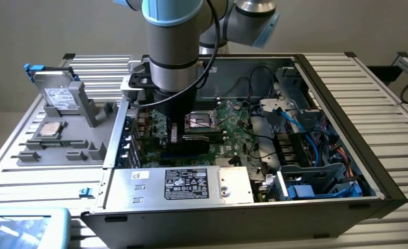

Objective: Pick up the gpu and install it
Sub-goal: 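Insert the gpu into the slot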

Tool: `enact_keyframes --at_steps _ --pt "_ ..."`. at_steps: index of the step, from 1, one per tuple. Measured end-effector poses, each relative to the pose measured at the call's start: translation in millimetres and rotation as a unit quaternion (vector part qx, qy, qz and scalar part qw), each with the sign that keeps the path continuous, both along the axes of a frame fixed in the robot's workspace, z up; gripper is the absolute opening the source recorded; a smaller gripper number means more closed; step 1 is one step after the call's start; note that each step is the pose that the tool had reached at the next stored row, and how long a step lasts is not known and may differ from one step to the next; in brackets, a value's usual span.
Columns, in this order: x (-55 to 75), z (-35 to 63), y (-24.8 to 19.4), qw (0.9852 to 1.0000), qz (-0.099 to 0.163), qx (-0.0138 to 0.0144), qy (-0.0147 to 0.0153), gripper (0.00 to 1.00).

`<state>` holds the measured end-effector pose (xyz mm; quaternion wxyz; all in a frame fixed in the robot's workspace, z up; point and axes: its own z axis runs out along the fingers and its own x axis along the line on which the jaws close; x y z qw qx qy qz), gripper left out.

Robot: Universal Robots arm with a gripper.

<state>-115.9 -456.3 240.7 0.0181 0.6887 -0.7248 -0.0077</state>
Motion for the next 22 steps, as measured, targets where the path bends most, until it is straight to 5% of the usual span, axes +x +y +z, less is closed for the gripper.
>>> enact_keyframes --at_steps 22 --pt "-1.3 -0.7 0.0 1.0 0.0 0.0 0.0 0.29"
